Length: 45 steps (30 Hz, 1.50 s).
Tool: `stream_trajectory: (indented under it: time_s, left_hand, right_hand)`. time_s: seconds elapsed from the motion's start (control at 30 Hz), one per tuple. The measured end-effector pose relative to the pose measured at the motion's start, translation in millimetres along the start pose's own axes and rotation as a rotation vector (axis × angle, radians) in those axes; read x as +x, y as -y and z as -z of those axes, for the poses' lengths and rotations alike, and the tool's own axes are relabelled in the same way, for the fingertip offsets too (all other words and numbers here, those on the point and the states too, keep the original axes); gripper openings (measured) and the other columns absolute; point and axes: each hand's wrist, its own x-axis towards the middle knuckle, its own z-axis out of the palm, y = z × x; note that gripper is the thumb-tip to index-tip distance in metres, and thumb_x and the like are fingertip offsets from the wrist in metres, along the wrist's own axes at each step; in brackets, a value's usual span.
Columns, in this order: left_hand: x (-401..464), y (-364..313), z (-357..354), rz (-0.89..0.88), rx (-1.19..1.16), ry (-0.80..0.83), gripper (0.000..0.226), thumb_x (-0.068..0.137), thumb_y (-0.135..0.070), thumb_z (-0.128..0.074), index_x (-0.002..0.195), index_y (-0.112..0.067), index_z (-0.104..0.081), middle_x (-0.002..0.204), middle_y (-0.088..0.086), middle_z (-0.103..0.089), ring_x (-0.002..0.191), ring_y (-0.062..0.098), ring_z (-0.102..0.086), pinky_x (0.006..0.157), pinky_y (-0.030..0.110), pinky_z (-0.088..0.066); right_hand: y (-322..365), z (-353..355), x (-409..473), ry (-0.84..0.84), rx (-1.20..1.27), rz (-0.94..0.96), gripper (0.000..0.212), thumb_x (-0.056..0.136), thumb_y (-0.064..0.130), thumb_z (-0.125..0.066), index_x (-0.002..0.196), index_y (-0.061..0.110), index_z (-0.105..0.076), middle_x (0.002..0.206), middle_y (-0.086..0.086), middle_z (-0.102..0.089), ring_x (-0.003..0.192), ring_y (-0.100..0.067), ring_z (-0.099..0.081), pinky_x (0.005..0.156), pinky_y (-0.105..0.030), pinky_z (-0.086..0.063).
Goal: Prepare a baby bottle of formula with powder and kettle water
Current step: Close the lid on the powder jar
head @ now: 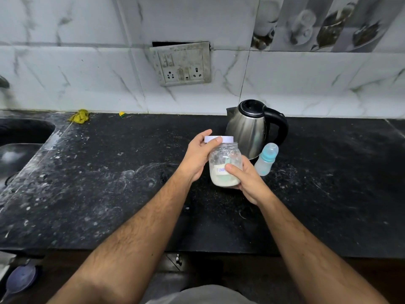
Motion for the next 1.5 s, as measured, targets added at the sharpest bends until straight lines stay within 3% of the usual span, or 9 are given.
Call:
stream_trajectory:
  time_s: [0.17,0.27,0.43,0.57,0.87,1.1,1.23,1.4,1.5]
  left_hand:
    - [-0.4,4.1,-2.7,-0.002,0.059,-0.016,0.058,0.087,-0.014,-0.074,0.138,-0.002,-0.049,0.121,0.015,-0.064,0.105,0.023,-0.067,0.096,0.037,-0.054]
    - [0.9,0.6,-3.1,0.003,0.075,-0.009,0.056,0.086,-0.016,-0.075,0.135,-0.001,-0.052,0.118,0.014,-0.065,0.1,0.021,-0.067,0.094,0.036,-0.055]
    - [2.3,-4.8,1.0,-0.01,0.151,0.08,0.051,0.08,-0.027,-0.076,0.12,0.002,-0.064,0.105,0.013,-0.068,0.092,0.019,-0.066,0.083,0.034,-0.054]
    - [3.0,-6.6,1.6,-0.012,0.191,0.075,0.072,0.068,-0.036,-0.083,0.126,0.0,-0.061,0.111,0.012,-0.069,0.095,0.017,-0.068,0.082,0.031,-0.052]
    - [-1.7,-14.8,5.0,0.07,0.077,0.217,0.036,0.093,-0.008,-0.061,0.128,-0.004,-0.056,0.106,0.009,-0.068,0.092,0.016,-0.066,0.088,0.031,-0.054]
    - [-4.3,-19.5,-3.5,0.068,0.101,0.232,0.068,0.085,-0.063,-0.048,0.129,-0.011,-0.058,0.125,0.015,-0.066,0.116,0.026,-0.063,0.103,0.042,-0.05]
    - [-1.8,-15.2,0.0,0.031,0.082,0.248,0.063,0.082,-0.054,-0.058,0.131,-0.015,-0.057,0.132,0.02,-0.061,0.116,0.027,-0.061,0.106,0.046,-0.047]
    - [2.6,-16.1,11.8,0.004,0.025,0.134,0.045,0.091,-0.027,-0.062,0.132,-0.011,-0.055,0.106,0.002,-0.069,0.091,0.012,-0.066,0.089,0.035,-0.054]
    - [5.4,-15.2,16.7,0.004,0.038,0.116,0.034,0.098,-0.018,-0.057,0.131,-0.011,-0.057,0.108,0.003,-0.072,0.093,0.012,-0.069,0.089,0.034,-0.054]
  right_hand:
    - [7.1,-2.3,-2.8,0.06,0.057,0.006,0.088,0.07,0.049,-0.084,0.142,0.014,-0.047,0.135,-0.012,-0.062,0.124,-0.029,-0.06,0.098,-0.047,-0.054]
    - [9.2,1.0,-4.7,0.11,0.054,0.018,0.084,0.07,0.029,-0.086,0.141,0.011,-0.046,0.135,-0.015,-0.061,0.125,-0.032,-0.059,0.098,-0.045,-0.054]
    - [12.4,5.4,-5.5,0.065,-0.028,0.075,0.075,0.07,0.024,-0.084,0.136,0.008,-0.05,0.129,-0.015,-0.065,0.122,-0.036,-0.06,0.105,-0.053,-0.048]
    - [14.3,4.9,-8.4,0.048,-0.055,0.102,0.071,0.072,0.027,-0.083,0.134,0.009,-0.053,0.126,-0.014,-0.067,0.12,-0.034,-0.062,0.104,-0.053,-0.048]
    - [21.6,-0.5,-16.8,0.077,0.057,0.048,0.069,0.075,0.031,-0.077,0.136,0.012,-0.053,0.126,-0.012,-0.068,0.11,-0.021,-0.066,0.079,-0.029,-0.056]
    - [26.2,-3.8,-16.9,0.069,0.059,0.066,0.062,0.073,0.03,-0.077,0.13,0.016,-0.058,0.122,-0.008,-0.07,0.111,-0.02,-0.066,0.085,-0.032,-0.056]
    - [26.6,-4.4,-16.7,0.09,0.075,0.081,0.063,0.074,0.027,-0.076,0.132,0.015,-0.055,0.125,-0.01,-0.068,0.114,-0.023,-0.065,0.088,-0.033,-0.055]
    - [25.1,0.4,-18.1,0.072,0.094,0.096,0.061,0.078,0.017,-0.074,0.135,0.012,-0.053,0.124,-0.009,-0.068,0.112,-0.021,-0.065,0.085,-0.03,-0.055]
    - [23.6,2.4,-16.8,0.049,0.078,0.101,0.057,0.08,0.01,-0.07,0.134,0.011,-0.053,0.123,-0.009,-0.069,0.111,-0.021,-0.065,0.087,-0.032,-0.055]
